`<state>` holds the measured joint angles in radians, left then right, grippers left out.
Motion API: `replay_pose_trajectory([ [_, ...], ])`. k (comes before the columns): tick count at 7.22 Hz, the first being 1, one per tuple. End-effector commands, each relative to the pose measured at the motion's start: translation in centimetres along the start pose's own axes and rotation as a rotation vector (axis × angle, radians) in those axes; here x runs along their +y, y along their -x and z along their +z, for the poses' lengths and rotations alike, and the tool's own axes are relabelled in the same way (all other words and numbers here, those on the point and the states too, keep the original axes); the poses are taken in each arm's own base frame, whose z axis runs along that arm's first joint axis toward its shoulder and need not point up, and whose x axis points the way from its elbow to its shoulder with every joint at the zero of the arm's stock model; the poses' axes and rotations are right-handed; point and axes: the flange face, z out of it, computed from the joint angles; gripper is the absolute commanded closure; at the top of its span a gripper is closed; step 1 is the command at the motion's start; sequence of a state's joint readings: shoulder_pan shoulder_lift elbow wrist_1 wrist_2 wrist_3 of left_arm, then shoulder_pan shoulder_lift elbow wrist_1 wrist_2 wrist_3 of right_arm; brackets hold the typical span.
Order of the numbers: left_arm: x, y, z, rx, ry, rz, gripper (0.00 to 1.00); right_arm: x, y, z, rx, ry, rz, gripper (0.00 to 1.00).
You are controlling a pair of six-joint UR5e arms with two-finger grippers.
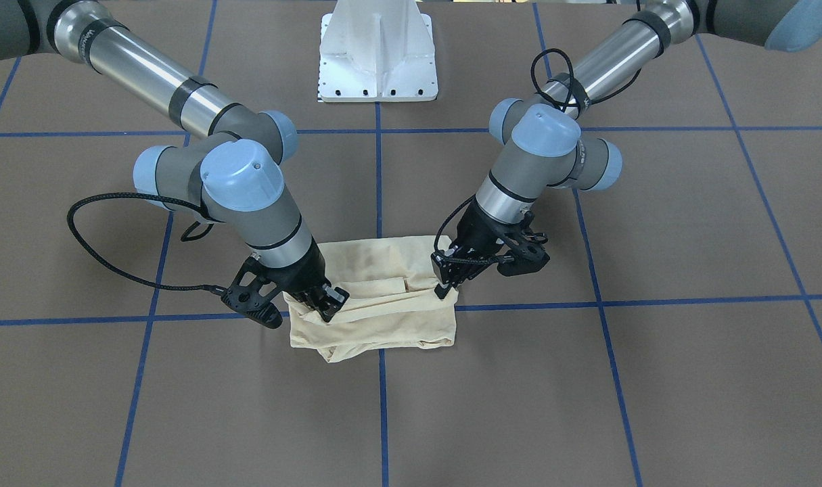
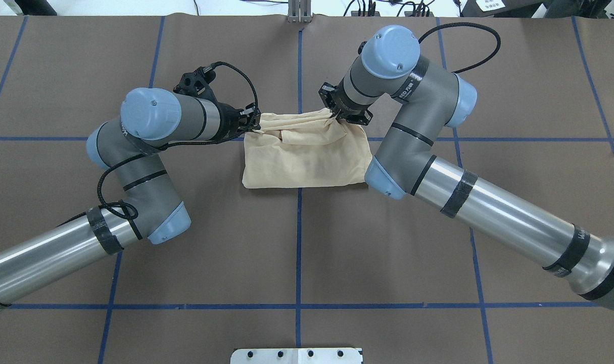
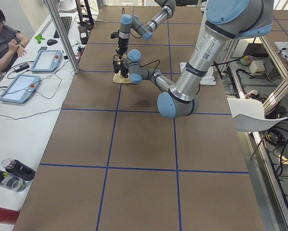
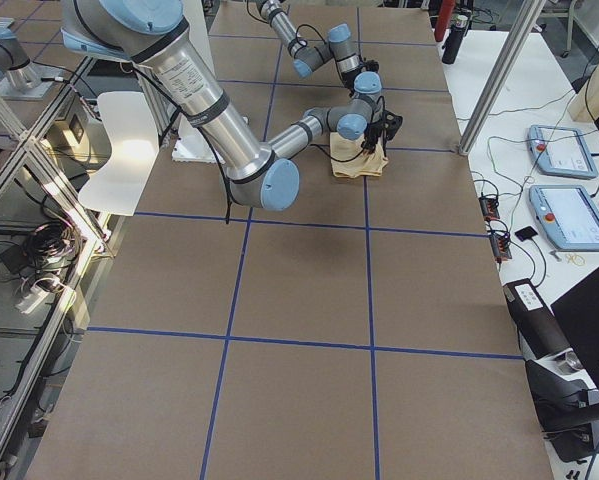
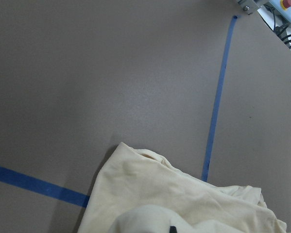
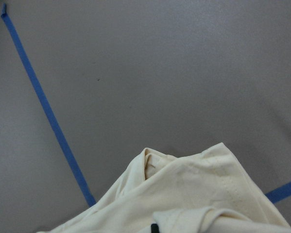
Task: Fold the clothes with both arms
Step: 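Open both grippers and raise the left gripper away from the shirt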
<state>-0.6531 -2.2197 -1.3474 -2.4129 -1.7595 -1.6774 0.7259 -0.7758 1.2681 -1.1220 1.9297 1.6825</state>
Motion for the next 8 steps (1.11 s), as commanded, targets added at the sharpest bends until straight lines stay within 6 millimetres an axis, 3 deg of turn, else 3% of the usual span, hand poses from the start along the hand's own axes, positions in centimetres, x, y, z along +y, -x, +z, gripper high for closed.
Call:
replay_pose_trajectory([
  [1,0.0,-1.3,-0.2,0.018,0.000,-0.024,0.98,0.3,1.1,-0.8,-0.019,0.004,0.000,0.83],
  [2,0.1,-1.5,-0.3,0.021,0.001,-0.043,0.62,0.4,1.2,-0.8,-0.019,0.003,-0.002,0.51],
  [3,0.1,-1.2,-0.1,0.015,0.002,-0.043,0.33,0.3,1.0,-0.7,-0.017,0.001,-0.004,0.02],
  [4,0.0,-1.2,-0.2,0.016,0.000,-0.040,0.01,-0.5,1.1,-1.1,-0.021,-0.002,0.001,0.01],
  [5,-1.7,-1.3,-1.0,0.020,-0.017,-0.038,0.00,-1.8,1.2,-2.3,-0.028,0.031,0.006,0.01],
  [6,-3.0,-0.6,-1.4,0.012,-0.031,-0.039,0.00,-1.6,2.0,-4.5,-0.056,0.108,-0.039,0.01],
  [7,-4.1,-0.5,-2.6,0.014,-0.010,-0.010,0.00,-0.6,2.3,-5.9,-0.080,0.115,-0.056,0.01],
  [8,-4.5,1.9,-4.5,0.009,0.004,0.008,0.00,0.7,1.8,-5.5,-0.082,0.115,-0.074,0.01],
])
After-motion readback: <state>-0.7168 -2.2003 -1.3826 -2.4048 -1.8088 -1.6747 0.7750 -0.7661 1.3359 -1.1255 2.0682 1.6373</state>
